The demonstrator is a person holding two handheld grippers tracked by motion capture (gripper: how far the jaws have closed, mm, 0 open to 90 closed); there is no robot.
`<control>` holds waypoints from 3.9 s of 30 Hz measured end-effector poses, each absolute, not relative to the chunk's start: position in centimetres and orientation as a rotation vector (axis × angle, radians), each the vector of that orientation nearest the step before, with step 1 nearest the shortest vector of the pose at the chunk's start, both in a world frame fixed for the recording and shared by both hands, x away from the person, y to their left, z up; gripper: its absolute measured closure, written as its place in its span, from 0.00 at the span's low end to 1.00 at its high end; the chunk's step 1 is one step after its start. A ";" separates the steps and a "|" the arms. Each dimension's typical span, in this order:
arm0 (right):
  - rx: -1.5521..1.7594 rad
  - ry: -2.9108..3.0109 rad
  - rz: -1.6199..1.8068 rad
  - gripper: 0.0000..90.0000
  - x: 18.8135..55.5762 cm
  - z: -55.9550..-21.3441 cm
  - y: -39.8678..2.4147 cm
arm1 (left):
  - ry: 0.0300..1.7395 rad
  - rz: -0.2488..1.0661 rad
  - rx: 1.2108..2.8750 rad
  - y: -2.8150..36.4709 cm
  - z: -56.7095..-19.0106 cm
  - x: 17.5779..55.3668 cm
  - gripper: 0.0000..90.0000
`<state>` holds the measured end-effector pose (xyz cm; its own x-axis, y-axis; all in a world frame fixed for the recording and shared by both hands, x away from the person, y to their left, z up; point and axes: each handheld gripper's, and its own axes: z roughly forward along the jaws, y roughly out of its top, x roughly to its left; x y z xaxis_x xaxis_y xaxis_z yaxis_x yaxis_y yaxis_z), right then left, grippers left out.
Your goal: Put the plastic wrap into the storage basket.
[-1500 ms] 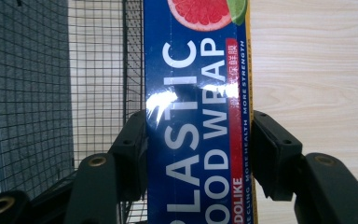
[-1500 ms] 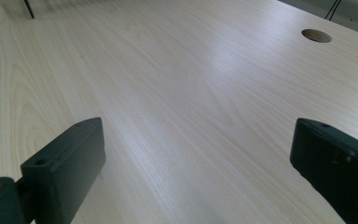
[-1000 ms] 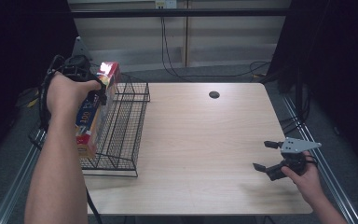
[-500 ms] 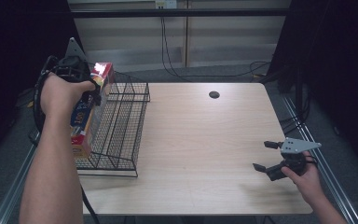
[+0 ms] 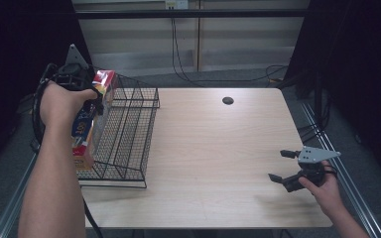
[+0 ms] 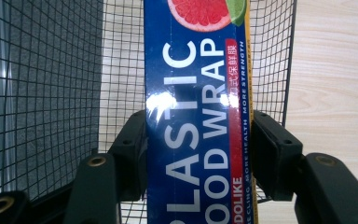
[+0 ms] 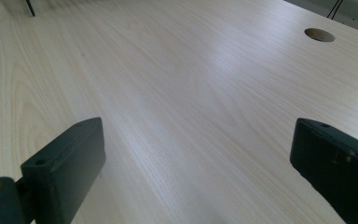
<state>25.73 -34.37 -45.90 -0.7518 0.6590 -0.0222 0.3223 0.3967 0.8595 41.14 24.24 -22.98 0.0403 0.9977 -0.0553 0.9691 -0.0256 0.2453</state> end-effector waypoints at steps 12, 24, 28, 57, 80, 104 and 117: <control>0.843 2.299 1.295 0.03 25.7 -45.9 -34.3 | 2.062 0.208 2.070 25.0 -23.1 41.0 0.50; 0.844 2.304 1.296 0.03 25.8 -46.0 -34.2 | 2.087 0.196 2.053 26.2 -23.9 41.0 0.50; 0.841 2.303 1.296 0.03 25.7 -46.0 -34.2 | 2.091 0.189 2.057 26.4 -24.3 41.1 0.50; 0.843 2.305 1.294 0.03 25.7 -46.0 -34.2 | 2.107 0.170 2.062 27.1 -26.2 41.3 0.49; 0.842 2.312 1.287 0.03 25.8 -46.2 -34.0 | 2.126 0.182 2.041 28.2 -27.5 41.6 0.48; 0.841 2.318 1.283 0.03 25.8 -46.3 -33.9 | 2.128 0.246 1.930 28.4 -26.2 41.7 0.40; 0.814 2.327 1.289 0.03 26.0 -46.0 -33.4 | 2.012 0.249 1.920 25.6 -23.7 40.8 0.31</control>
<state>26.01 -33.43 -45.99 -0.7700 0.6372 -0.0323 0.3106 0.4186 0.8534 40.84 25.60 -23.67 -0.0230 0.9915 -0.1278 0.9305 0.0680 0.3600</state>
